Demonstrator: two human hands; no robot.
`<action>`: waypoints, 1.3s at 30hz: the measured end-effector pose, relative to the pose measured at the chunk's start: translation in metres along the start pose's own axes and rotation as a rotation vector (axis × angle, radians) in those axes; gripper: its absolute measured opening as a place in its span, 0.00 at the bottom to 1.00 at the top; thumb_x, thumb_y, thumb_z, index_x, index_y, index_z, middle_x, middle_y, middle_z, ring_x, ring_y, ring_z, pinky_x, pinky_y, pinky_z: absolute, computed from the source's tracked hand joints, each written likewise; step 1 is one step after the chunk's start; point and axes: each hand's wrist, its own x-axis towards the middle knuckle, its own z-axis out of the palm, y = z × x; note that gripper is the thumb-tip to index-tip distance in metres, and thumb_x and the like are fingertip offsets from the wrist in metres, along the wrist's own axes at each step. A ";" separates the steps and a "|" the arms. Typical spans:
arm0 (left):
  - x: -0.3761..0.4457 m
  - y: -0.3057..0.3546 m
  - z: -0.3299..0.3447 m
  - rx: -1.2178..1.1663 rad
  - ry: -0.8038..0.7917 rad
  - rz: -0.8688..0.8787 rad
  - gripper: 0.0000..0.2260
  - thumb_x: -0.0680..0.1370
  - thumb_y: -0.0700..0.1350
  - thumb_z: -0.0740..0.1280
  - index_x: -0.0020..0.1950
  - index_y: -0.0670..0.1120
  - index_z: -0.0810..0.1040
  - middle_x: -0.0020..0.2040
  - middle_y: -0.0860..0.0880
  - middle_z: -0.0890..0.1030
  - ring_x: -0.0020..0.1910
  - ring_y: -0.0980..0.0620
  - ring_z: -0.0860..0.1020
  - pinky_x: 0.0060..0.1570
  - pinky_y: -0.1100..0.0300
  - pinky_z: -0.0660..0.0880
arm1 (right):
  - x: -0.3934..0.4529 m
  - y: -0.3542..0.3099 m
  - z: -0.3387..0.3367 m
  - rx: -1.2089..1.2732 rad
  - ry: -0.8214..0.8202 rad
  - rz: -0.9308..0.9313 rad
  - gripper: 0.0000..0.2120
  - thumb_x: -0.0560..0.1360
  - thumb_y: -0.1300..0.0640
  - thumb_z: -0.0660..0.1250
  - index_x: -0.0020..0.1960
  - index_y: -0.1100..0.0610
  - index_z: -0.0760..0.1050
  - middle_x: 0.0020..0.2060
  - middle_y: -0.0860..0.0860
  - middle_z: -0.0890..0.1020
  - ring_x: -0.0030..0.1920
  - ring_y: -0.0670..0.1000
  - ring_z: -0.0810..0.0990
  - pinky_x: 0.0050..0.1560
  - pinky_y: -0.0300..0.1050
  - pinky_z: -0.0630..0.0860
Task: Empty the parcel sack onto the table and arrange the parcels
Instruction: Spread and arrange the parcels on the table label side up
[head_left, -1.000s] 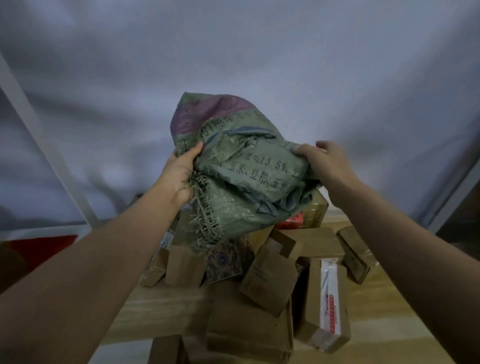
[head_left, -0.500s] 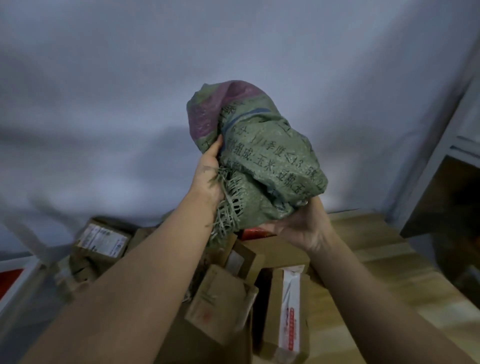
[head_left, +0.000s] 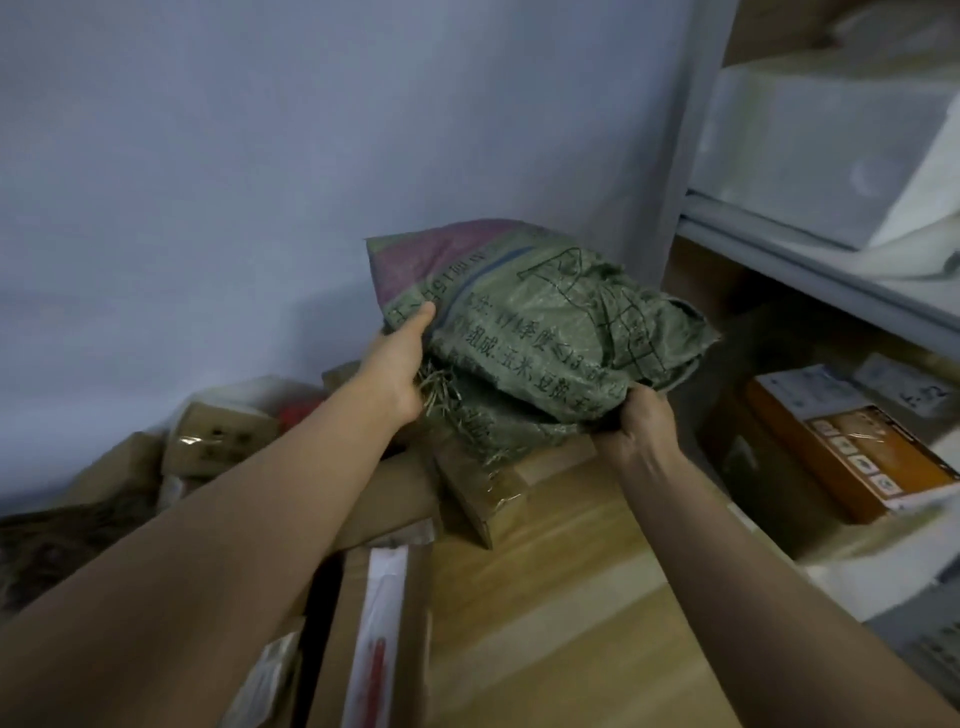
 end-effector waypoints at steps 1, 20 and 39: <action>0.007 -0.006 0.015 0.070 0.023 0.062 0.29 0.75 0.55 0.72 0.72 0.48 0.68 0.64 0.49 0.77 0.58 0.50 0.78 0.40 0.51 0.81 | 0.005 -0.010 -0.002 -0.002 0.025 -0.022 0.41 0.65 0.73 0.65 0.76 0.52 0.65 0.64 0.60 0.78 0.54 0.66 0.83 0.53 0.75 0.76; 0.089 -0.153 0.052 1.720 -0.324 0.344 0.22 0.82 0.52 0.59 0.76 0.53 0.65 0.77 0.49 0.64 0.77 0.48 0.58 0.77 0.49 0.44 | 0.101 0.020 -0.049 -2.557 -0.459 -0.364 0.33 0.78 0.32 0.56 0.79 0.40 0.54 0.81 0.49 0.47 0.80 0.62 0.42 0.74 0.72 0.42; -0.116 -0.047 -0.194 2.268 0.226 0.296 0.41 0.73 0.73 0.54 0.80 0.52 0.52 0.81 0.42 0.43 0.78 0.35 0.40 0.74 0.36 0.40 | -0.116 0.219 0.088 -2.103 -1.427 -1.222 0.44 0.70 0.26 0.48 0.81 0.43 0.43 0.81 0.53 0.44 0.79 0.61 0.36 0.72 0.75 0.36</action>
